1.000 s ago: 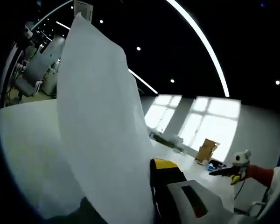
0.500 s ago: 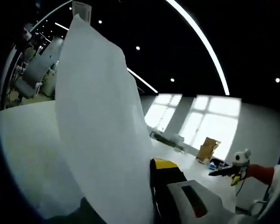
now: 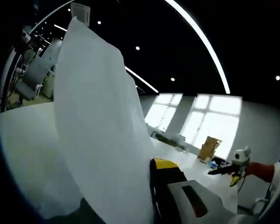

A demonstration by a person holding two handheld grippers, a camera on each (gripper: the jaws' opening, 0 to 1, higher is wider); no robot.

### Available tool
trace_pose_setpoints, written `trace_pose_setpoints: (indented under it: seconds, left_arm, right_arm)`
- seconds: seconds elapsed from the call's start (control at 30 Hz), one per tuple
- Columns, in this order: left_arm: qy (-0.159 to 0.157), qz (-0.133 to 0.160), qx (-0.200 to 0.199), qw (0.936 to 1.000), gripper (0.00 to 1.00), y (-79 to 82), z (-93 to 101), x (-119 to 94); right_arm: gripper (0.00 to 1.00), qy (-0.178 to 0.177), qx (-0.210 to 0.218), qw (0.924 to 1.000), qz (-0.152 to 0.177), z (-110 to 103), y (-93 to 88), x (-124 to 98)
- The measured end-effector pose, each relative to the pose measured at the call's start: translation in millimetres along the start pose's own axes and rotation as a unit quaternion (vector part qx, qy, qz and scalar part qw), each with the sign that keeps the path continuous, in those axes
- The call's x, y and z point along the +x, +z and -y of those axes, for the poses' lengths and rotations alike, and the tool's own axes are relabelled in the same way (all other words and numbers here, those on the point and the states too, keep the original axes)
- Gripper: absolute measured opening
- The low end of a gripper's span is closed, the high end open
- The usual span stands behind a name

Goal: Organize the stack of printing papers by aligning and flattening the scattered papers on the table

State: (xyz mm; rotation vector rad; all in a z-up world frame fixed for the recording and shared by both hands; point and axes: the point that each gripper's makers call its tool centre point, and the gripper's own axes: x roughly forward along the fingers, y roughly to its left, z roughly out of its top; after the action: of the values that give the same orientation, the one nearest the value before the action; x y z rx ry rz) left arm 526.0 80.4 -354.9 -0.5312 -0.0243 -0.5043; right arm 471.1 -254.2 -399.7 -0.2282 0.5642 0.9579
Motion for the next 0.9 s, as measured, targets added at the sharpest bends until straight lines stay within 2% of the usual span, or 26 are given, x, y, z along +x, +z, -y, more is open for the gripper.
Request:
trace_pose_setpoints:
  seconds: [0.73,0.9]
  left_arm:
    - [0.005,0.007,0.02,0.9998,0.07,1.7,0.3,-0.1]
    - [0.004,0.007,0.02,0.9998,0.07,1.7,0.1,-0.4]
  right_arm:
    - [0.9,0.021,-0.034,0.9982,-0.044,-0.3,-13.2,18.3]
    - [0.9,0.026,-0.032,0.9981,-0.047,-0.1,-15.9,24.3]
